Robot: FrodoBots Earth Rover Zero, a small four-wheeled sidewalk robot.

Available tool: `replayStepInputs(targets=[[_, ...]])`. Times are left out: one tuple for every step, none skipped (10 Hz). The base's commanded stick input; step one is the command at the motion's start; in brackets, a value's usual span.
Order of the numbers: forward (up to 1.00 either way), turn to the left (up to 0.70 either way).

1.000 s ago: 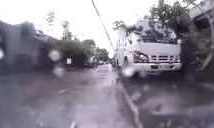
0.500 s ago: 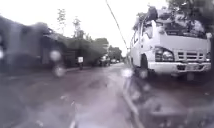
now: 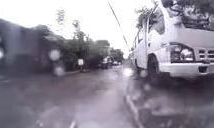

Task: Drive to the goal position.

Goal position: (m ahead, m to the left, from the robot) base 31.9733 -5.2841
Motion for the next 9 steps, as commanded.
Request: replayStepInputs(targets=[[1.0, 0.0], [1.0, 0.0], [1.0, 0.0], [1.0, 0.0], [1.0, 0.0], [1.0, 0.0], [1.0, 0.0], [1.0, 0.0], [1.0, 0.0]])
